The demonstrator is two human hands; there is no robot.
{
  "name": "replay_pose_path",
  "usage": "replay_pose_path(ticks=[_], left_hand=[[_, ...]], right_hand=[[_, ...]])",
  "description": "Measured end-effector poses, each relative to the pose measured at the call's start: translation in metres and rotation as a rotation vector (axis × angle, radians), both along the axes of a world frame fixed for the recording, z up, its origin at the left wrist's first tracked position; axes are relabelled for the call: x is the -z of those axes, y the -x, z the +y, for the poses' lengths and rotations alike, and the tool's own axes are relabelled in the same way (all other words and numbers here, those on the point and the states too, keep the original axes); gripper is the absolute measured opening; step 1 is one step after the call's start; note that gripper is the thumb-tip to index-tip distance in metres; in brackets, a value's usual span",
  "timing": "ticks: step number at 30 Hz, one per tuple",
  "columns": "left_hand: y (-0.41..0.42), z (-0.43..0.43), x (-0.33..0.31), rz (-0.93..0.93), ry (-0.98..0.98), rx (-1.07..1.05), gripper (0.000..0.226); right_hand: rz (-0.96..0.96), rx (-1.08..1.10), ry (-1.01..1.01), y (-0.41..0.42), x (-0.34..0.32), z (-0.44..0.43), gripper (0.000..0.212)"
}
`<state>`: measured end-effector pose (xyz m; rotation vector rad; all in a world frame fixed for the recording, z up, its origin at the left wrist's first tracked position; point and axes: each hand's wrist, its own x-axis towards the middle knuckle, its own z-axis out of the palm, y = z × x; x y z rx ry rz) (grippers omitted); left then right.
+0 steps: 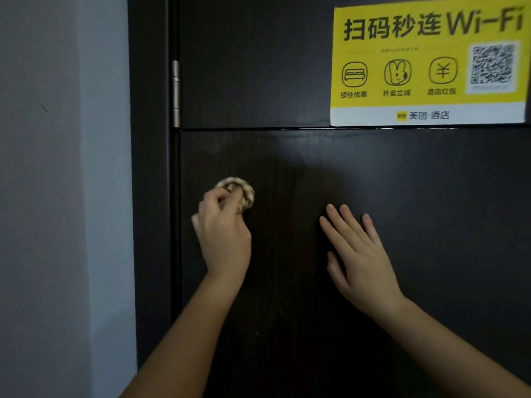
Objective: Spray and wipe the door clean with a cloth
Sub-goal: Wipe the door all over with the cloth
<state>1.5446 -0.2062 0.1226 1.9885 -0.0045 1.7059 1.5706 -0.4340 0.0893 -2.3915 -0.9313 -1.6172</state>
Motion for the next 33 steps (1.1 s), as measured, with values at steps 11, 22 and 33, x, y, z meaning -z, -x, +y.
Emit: replay_pose_path(ticks=[11, 22, 33], left_hand=[[0.055, -0.056, 0.005, 0.278, 0.11, 0.926, 0.03], [-0.005, 0.046, 0.023, 0.12, -0.347, -0.125, 0.047], [-0.023, 0.071, 0.025, -0.065, -0.423, -0.053, 0.051]], right_hand=[[0.082, -0.571, -0.472, 0.053, -0.015, 0.024, 0.039], [-0.305, -0.054, 0.015, -0.018, -0.036, 0.058, 0.045], [-0.328, 0.014, -0.316, -0.023, -0.074, 0.083, 0.045]])
